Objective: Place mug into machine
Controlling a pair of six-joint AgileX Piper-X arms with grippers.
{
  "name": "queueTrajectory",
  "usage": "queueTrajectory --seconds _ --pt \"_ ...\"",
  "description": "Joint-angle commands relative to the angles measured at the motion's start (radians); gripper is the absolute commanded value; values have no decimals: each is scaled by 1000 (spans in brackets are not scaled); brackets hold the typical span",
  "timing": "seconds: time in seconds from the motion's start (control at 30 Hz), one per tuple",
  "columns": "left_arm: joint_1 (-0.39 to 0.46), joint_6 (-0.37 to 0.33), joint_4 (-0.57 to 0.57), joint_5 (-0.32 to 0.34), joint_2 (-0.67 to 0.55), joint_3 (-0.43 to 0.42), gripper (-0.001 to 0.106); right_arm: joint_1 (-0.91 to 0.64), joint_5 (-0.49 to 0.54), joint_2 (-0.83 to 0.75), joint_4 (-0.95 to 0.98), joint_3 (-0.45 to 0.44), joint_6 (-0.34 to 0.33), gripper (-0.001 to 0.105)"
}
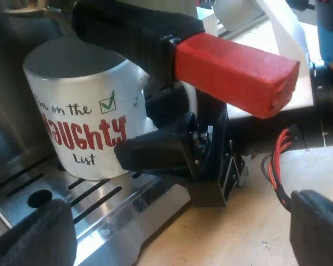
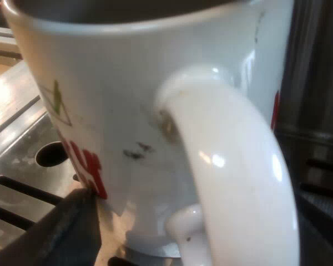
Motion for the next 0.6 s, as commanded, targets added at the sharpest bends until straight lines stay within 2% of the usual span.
queueTrajectory --seconds 0.03,0.2,0.33,0.6 --pt "-4 -1 -12 8 -2 -2 80 -8 -6 -2 -15 -4 -9 60" --pt "-4 -1 -12 8 -2 -4 80 12 -4 -39 33 15 -6 60" --pt "-4 -1 -34 2 -2 -9 80 39 50 -101 140 41 -7 60" --pt "-4 -1 4 2 -34 -51 80 64 71 -304 364 133 -7 60"
